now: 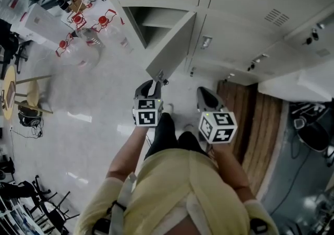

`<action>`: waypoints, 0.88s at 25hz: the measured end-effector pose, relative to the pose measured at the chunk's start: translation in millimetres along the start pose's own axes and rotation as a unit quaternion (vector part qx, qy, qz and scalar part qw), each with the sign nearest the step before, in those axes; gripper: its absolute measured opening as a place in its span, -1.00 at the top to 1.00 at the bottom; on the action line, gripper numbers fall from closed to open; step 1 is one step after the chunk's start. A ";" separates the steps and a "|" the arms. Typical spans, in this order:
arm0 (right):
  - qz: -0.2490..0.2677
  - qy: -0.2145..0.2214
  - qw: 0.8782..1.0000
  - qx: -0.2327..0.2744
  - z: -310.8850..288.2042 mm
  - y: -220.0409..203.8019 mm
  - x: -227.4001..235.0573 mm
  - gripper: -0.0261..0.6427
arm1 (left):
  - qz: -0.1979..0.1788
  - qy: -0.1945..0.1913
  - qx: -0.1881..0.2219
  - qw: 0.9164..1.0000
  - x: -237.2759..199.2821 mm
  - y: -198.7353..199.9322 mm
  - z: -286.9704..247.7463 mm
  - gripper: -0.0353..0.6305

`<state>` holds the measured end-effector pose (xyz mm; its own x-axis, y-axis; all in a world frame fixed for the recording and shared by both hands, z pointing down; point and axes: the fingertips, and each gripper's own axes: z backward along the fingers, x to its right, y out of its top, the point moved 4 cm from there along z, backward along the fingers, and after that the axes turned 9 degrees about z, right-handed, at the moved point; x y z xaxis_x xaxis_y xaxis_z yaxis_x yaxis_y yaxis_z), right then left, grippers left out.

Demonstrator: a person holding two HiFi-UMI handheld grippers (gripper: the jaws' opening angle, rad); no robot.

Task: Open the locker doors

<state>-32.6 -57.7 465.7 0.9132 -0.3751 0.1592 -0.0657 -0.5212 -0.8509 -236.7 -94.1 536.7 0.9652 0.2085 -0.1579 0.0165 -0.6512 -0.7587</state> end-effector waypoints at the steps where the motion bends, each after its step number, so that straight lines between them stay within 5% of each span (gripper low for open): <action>1: -0.001 -0.001 1.000 0.001 1.9 -1.0 0.1 0.91 | -0.004 -0.007 0.000 1.000 3.3 -1.5 1.2 0.62; 10: -0.004 -0.009 1.000 0.006 16.5 -8.9 0.1 0.91 | -0.052 -0.086 -0.005 0.995 43.1 -15.3 10.4 0.62; 22: -0.008 -0.018 1.000 0.012 28.3 -14.9 3.5 0.91 | -0.082 -0.202 -0.008 0.976 89.5 -19.9 19.9 0.62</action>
<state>-17.1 -29.5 464.8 0.9283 -0.3380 0.1548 -0.0418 -0.5087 -0.8599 -155.8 -48.0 525.1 0.7676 0.5792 -0.2745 0.1690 -0.5960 -0.7850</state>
